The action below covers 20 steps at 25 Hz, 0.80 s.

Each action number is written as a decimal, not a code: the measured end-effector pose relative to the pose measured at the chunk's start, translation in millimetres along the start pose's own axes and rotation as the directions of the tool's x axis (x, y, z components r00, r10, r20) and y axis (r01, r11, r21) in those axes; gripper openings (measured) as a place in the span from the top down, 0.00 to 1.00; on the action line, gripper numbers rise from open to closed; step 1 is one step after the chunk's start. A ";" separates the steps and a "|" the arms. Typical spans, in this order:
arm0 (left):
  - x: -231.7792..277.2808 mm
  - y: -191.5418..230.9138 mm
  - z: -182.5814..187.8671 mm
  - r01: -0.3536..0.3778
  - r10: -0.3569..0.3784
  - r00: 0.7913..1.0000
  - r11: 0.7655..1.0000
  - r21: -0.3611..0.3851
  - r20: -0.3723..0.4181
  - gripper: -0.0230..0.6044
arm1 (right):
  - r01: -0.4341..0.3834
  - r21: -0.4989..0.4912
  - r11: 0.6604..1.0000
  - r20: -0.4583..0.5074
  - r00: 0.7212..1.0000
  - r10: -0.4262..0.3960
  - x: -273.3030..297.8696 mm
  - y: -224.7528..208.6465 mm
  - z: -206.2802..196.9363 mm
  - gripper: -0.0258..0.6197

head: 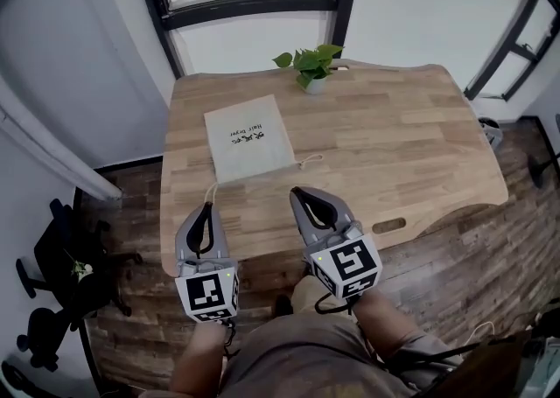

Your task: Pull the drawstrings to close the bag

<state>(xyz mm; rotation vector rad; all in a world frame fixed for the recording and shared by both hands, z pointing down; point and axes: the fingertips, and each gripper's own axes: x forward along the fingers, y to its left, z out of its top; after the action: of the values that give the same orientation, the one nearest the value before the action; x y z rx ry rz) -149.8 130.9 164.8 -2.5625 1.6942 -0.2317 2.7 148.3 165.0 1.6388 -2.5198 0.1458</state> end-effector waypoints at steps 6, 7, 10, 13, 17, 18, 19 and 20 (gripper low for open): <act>32.2 1.9 -12.0 -0.004 0.004 1.000 1.000 -0.002 -0.016 0.96 | -0.021 0.016 1.000 -0.040 0.999 0.021 27.0 -23.3 -12.0 0.91; 39.0 2.7 -13.2 -0.005 0.005 1.000 1.000 -0.001 -0.023 0.96 | -0.025 0.016 1.000 -0.042 0.999 0.025 32.7 -29.1 -11.3 0.91; 57.6 6.2 -15.3 -0.020 0.021 0.999 1.000 0.009 -0.038 0.96 | -0.043 0.011 0.999 -0.042 0.998 0.044 49.3 -45.3 -8.1 0.91; 75.7 10.7 -14.0 -0.049 0.049 0.998 0.999 0.013 -0.050 0.96 | -0.065 0.014 0.998 -0.040 0.997 0.065 65.5 -61.6 -4.6 0.91; 95.7 12.1 -9.9 -0.077 0.078 0.995 0.997 0.019 -0.066 0.96 | -0.087 0.012 0.996 -0.055 0.995 0.087 84.7 -84.3 -2.1 0.91; 99.5 13.0 -9.6 -0.086 0.087 0.994 0.996 0.020 -0.072 0.96 | -0.095 0.017 0.995 -0.056 0.994 0.095 89.5 -88.4 -1.0 0.91; 103.0 14.4 -9.1 -0.096 0.097 0.992 0.995 0.022 -0.077 0.96 | -0.106 0.022 0.994 -0.053 0.993 0.107 94.3 -91.6 0.8 0.91; 106.2 16.4 -8.3 -0.107 0.108 0.991 0.994 0.026 -0.079 0.96 | -0.119 0.026 0.993 -0.045 0.992 0.120 99.1 -94.0 2.7 0.91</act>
<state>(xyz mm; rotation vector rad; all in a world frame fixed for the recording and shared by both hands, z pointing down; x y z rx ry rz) -125.2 27.2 180.5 -2.4691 1.8403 -0.3495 48.8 20.5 179.3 1.4747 -2.5899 0.2230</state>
